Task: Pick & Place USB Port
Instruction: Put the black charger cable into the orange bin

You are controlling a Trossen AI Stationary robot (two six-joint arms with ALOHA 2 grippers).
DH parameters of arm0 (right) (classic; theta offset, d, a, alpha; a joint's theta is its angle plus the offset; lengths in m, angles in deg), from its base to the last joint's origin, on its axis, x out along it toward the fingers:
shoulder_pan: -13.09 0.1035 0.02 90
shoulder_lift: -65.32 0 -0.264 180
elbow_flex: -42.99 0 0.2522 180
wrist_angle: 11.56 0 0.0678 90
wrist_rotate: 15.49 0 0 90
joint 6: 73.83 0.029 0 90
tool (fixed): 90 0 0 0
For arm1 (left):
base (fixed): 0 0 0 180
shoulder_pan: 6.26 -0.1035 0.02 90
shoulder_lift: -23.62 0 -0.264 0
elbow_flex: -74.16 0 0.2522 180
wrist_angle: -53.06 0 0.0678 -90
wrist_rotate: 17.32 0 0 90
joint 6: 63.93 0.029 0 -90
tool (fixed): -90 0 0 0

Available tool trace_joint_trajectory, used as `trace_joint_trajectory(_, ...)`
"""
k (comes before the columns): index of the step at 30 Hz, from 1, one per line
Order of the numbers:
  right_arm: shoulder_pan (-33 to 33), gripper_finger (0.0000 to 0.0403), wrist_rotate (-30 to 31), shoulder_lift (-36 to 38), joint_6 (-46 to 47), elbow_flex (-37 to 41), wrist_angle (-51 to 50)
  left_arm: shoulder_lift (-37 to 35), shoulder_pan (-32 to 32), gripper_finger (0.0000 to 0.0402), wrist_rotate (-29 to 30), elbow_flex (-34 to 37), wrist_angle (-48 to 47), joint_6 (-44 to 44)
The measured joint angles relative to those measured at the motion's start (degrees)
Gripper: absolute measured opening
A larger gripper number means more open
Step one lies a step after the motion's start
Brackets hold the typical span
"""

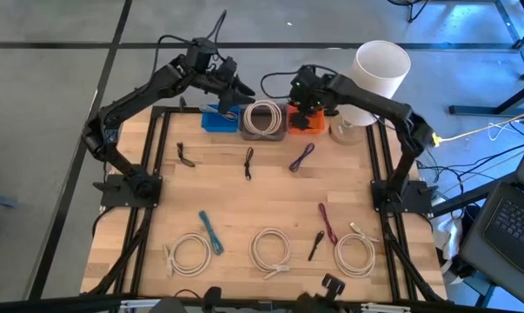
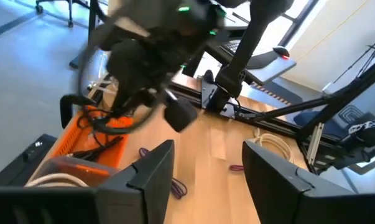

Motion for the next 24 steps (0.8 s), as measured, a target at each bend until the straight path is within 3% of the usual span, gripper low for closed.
trace_joint_trajectory(9, -4.4, 0.0022, -2.9, -3.8, -1.6, 0.0, 0.4, 0.0, 0.0, 0.0180, 0.2, 0.0, 0.1, 0.0)
trace_joint_trajectory(24, -6.5, 0.0022, -3.3, -10.6, -4.1, 0.0, 0.5, 0.0, 0.0, 0.0180, -0.1, 0.0, 0.0, -1.1)
